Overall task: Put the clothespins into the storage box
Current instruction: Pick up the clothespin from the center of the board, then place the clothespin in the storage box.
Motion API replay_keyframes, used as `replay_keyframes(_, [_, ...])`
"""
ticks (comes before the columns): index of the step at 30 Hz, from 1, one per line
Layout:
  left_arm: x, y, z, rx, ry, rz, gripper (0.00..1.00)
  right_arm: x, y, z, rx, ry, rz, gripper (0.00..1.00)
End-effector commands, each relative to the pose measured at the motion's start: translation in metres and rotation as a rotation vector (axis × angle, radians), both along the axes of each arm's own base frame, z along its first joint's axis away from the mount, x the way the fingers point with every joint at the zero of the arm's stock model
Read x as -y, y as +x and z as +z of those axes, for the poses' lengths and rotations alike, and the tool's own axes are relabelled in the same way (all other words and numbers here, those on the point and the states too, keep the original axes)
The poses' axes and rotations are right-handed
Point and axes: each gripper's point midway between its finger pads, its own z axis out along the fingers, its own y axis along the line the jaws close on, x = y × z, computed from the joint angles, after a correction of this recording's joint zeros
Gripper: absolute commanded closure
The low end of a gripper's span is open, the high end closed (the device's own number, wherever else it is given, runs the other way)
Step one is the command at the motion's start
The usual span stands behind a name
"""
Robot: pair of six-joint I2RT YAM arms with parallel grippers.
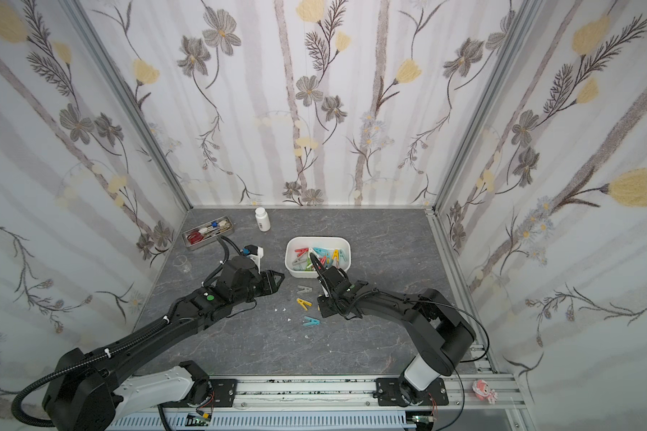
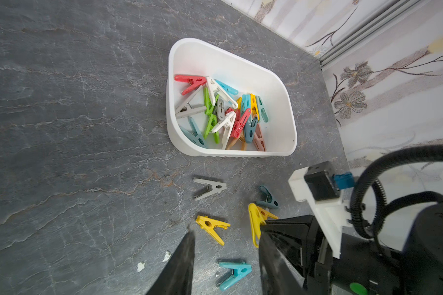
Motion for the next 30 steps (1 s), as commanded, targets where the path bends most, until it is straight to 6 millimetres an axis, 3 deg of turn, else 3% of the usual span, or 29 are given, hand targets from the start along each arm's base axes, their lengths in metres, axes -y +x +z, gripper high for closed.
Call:
replay_keyframes(1, [-0.007, -0.003, -0.009, -0.023, 0.038, 0.015, 0.59, 0.000, 0.003, 0.012, 0.023, 0.010, 0.000, 0.99])
replay_keyframes(9, [-0.018, -0.008, -0.019, -0.047, 0.031, 0.073, 0.60, -0.006, 0.022, 0.048, 0.069, 0.098, -0.005, 0.98])
replay_keyframes(17, [-0.025, -0.017, -0.033, -0.094, 0.011, 0.131, 0.60, 0.002, 0.092, 0.080, 0.131, 0.203, -0.053, 0.99])
replay_keyframes(23, [-0.025, -0.024, -0.036, -0.111, 0.000, 0.141, 0.60, -0.003, 0.137, 0.085, 0.165, 0.207, -0.067, 0.98])
replay_keyframes(30, [-0.027, -0.027, -0.034, -0.115, 0.002, 0.144, 0.60, -0.001, 0.159, 0.085, 0.189, 0.194, -0.093, 0.95])
